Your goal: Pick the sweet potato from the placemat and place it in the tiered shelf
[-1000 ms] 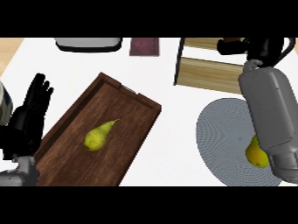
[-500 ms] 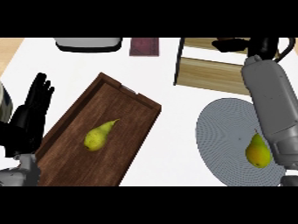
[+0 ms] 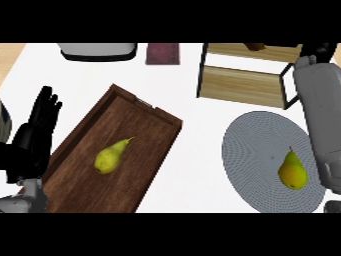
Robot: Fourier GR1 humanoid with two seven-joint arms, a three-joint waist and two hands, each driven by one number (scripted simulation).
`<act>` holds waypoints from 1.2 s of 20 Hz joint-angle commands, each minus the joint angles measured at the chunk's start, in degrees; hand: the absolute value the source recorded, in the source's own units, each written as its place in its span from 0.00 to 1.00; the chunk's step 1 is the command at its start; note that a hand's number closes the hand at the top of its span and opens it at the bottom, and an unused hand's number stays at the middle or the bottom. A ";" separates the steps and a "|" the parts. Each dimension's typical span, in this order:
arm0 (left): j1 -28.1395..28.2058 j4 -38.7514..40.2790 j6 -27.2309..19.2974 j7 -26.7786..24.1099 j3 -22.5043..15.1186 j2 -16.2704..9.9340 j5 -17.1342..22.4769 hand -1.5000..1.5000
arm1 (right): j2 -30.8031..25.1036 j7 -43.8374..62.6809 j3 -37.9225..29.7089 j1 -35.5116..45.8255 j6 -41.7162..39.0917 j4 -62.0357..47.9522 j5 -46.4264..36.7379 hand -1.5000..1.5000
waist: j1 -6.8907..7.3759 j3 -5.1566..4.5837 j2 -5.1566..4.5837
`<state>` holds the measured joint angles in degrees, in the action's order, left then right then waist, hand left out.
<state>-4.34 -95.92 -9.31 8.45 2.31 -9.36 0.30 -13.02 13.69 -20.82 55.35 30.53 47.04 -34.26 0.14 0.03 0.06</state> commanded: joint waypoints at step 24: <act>1.22 -3.30 1.15 2.38 1.49 0.42 -0.69 0.50 | -15.24 17.23 -17.80 -41.22 -24.68 53.75 26.14 0.00 | -0.23 -0.02 0.02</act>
